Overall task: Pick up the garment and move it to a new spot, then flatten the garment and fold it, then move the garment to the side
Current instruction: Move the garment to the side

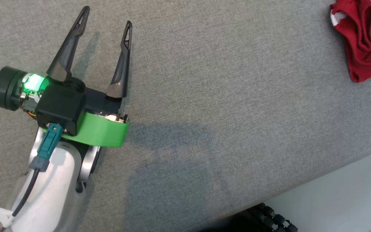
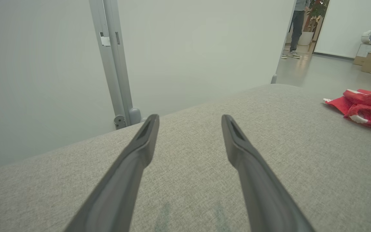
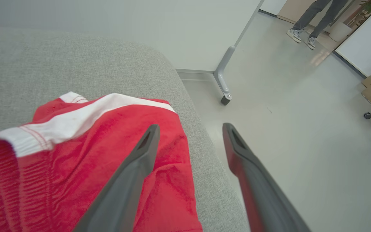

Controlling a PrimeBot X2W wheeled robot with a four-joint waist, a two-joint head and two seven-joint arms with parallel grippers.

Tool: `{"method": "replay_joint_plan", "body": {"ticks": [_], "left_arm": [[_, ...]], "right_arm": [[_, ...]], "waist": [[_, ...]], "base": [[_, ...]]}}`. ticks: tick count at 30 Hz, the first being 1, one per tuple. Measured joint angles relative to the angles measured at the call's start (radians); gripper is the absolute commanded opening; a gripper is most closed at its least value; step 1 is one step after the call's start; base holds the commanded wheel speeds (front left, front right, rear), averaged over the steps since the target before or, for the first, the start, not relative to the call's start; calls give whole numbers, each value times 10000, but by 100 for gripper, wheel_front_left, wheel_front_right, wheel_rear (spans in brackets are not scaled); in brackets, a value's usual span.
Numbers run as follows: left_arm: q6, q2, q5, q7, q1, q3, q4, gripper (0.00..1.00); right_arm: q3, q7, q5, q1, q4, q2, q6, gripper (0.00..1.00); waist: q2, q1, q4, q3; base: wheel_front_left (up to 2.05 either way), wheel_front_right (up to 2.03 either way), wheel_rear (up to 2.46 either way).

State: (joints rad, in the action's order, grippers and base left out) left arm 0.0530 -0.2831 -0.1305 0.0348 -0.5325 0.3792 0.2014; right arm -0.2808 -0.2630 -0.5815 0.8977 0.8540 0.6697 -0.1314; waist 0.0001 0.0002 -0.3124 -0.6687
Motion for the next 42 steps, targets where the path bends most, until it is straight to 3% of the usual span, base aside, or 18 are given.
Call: {"method": "replay_joint_plan", "body": {"ticks": [4,8,13,18,28,34,42], "left_arm": [[59,54,-194,207,219,-56,-288,100],[180,165,-491,495,598,-150,-648,100],[372,334,-830,855,1168,-288,-1049,100],[581,454,-1175,1216,1685,-504,-1398,100],[928,520,-1699,1760,2691,-1020,-1758,100],[949,516,-1954,1962,3200,-1210,-1946,100],[909,433,-2034,2029,3906,-1145,-2048,100]], "right_arm": [[2040,0,669,-1064,-1001,-817,0,100],[3421,0,1584,-2133,-2499,-2063,0,100],[4167,-2,2322,-3340,-4272,-3511,0,100],[3939,0,2800,-4305,-5591,-4541,0,100],[3145,77,3229,-5391,-7008,-5342,0,100],[2894,343,3421,-6001,-7379,-5476,0,100],[2777,646,3496,-6921,-7637,-5563,0,100]], "waist": [[0,-1,-11,421],[0,-1,35,922],[0,-1,212,1615],[0,-2,575,2246],[-1,-2,1702,3196],[-1,-2,2354,3884],[-1,-2,2684,4761]], "base": [[0,0,0],[0,0,0],[0,0,0],[0,0,0],[0,0,0],[0,0,0],[0,0,0]]}}
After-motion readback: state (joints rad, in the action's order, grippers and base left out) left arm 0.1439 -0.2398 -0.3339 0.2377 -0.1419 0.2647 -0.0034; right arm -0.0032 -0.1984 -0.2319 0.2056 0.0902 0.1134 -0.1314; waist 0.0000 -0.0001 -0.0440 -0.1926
